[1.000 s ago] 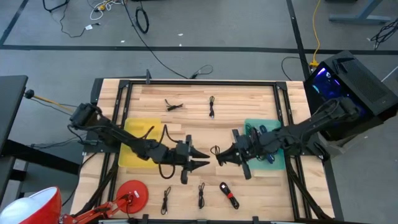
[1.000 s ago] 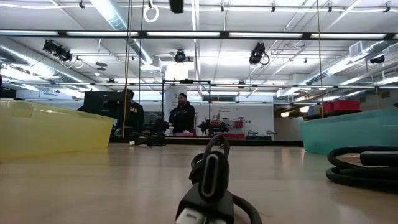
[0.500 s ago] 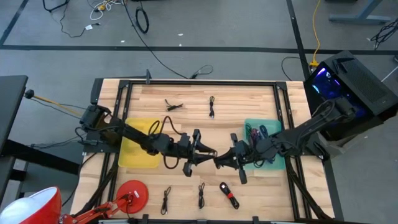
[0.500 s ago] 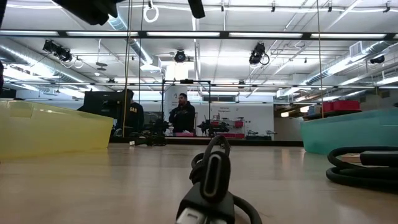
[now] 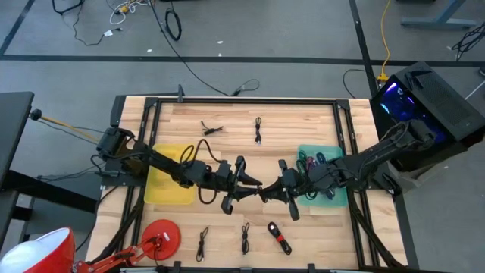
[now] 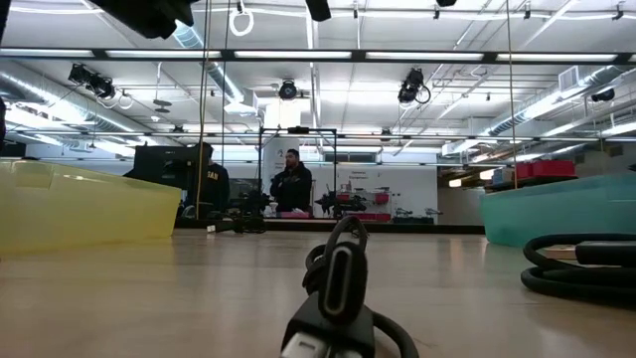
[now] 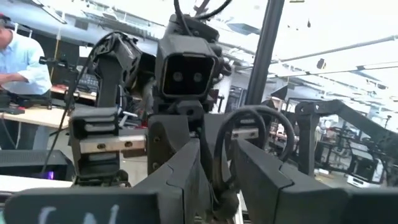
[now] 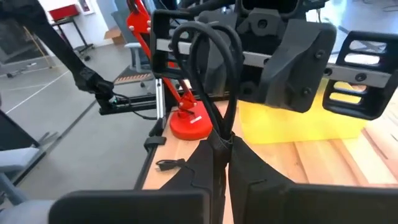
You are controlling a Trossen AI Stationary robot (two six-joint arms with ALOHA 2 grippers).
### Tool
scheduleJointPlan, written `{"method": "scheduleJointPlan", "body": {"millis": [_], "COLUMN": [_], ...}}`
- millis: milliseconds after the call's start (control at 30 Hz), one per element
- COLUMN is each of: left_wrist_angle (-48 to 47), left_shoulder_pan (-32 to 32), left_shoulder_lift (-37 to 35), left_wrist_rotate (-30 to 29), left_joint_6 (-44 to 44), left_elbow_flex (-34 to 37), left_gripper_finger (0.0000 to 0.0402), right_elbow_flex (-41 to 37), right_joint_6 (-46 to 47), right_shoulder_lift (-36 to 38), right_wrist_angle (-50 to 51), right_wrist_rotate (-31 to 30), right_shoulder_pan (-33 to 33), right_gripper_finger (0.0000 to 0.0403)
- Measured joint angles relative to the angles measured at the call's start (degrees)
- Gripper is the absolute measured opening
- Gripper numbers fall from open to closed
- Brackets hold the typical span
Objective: Pick & Place USB Port
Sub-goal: Put the black charger cable into the yellow bin
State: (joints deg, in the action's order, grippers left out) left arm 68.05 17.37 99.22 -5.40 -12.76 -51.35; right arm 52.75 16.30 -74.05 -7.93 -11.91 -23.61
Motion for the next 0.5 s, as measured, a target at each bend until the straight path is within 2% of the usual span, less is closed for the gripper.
{"method": "scheduleJointPlan", "body": {"millis": [100, 233, 367, 500], "left_wrist_angle": [-0.07, -0.58, -0.55, -0.56], "left_shoulder_pan": [-0.02, 0.02, 0.06, 0.22], "left_shoulder_lift": [0.02, 0.11, 0.13, 0.13], "left_wrist_rotate": [0.32, 0.52, 0.22, -1.67], "left_joint_6": [0.28, 2.0, 2.52, 2.95], "left_elbow_flex": [0.02, 0.1, 0.15, 0.15], "left_gripper_finger": [0.0086, 0.0016, 0.0007, 0.0005], "right_elbow_flex": [0.0, 0.0, 0.0, 0.0], "right_joint_6": [-0.05, 0.37, 1.16, 1.22], "right_shoulder_lift": [0.05, -0.39, -0.6, -0.6], "right_wrist_angle": [0.08, 0.76, 0.66, 0.68], "right_wrist_rotate": [0.08, -0.22, -0.34, -0.94], "right_shoulder_pan": [0.08, 0.12, 0.12, 0.06], "right_gripper_finger": [0.0013, 0.0013, 0.0014, 0.0037]}}
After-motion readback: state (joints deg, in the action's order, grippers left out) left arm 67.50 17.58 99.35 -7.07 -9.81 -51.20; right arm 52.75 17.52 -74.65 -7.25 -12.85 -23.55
